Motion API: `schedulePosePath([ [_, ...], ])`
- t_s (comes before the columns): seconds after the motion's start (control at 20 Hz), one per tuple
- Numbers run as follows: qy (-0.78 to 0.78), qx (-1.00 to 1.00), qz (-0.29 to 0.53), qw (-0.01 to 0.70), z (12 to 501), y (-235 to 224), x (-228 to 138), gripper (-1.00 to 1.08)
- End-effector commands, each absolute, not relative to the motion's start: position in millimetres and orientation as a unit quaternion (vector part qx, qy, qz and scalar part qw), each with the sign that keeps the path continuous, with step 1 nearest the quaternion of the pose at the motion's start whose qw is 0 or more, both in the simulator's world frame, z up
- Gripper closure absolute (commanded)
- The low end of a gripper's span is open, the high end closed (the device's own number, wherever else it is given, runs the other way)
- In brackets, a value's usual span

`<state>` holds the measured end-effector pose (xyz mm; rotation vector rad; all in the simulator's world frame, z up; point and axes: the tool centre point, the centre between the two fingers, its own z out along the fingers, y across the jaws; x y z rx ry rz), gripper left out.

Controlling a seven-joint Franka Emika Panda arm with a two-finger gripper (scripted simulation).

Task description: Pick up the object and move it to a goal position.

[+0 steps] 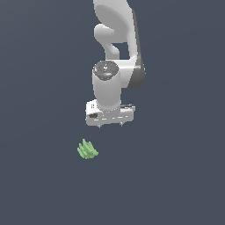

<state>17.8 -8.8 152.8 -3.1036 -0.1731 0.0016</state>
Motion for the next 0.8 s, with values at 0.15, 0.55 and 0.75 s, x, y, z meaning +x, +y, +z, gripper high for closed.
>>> schedulePosePath([
  [0.15, -0.107, -0.994, 0.000, 0.013, 147, -28, 36, -0.92],
  [0.55, -0.195, -0.981, -0.001, 0.007, 135, -64, 64, -0.92],
  [0.75, -0.238, -0.971, -0.001, 0.005, 128, -84, 76, -0.92],
])
